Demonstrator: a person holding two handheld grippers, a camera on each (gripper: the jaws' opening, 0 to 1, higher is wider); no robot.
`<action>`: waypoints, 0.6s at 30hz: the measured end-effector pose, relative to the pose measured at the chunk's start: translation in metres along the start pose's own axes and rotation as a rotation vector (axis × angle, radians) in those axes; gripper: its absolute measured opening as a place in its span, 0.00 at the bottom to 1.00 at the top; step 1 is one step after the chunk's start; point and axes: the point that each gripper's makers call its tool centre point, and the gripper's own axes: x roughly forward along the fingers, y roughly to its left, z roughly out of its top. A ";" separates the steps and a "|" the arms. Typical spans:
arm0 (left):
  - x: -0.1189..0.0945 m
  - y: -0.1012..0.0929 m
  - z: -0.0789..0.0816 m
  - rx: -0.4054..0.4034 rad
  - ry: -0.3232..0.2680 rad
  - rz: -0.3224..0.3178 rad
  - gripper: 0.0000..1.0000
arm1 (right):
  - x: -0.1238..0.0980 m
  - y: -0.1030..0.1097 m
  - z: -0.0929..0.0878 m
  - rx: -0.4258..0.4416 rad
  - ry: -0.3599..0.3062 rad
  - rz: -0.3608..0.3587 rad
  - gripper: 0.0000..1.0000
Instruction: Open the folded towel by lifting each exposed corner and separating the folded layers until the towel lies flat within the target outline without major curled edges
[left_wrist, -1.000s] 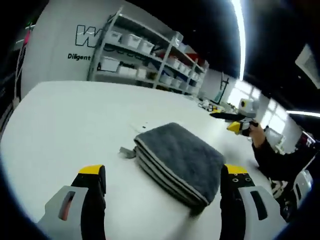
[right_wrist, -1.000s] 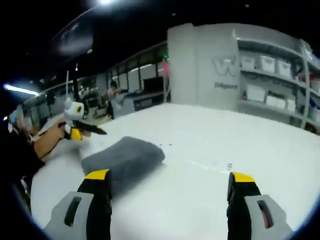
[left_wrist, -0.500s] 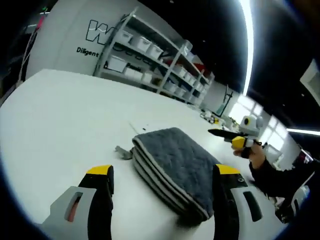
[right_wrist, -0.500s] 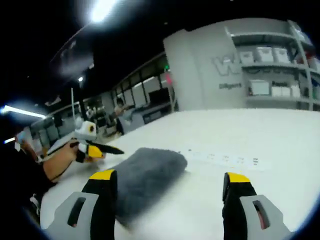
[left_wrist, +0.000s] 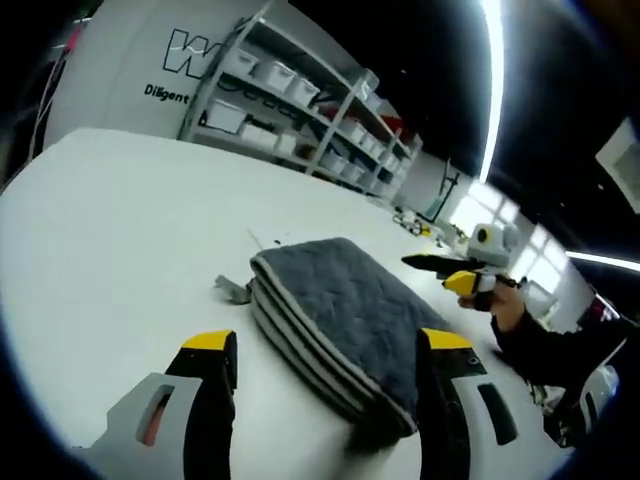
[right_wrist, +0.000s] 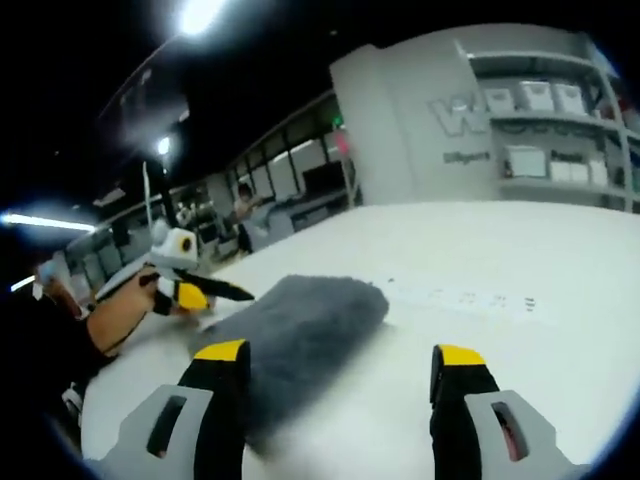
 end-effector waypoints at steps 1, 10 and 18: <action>0.001 0.000 -0.001 0.001 0.002 0.002 0.68 | 0.002 0.001 -0.002 0.010 0.005 0.007 0.73; 0.007 0.001 0.000 -0.013 0.003 0.021 0.61 | 0.021 0.012 -0.011 0.089 0.031 0.045 0.74; 0.017 -0.004 -0.010 -0.009 0.036 0.018 0.58 | 0.029 0.017 -0.020 0.146 0.052 0.076 0.59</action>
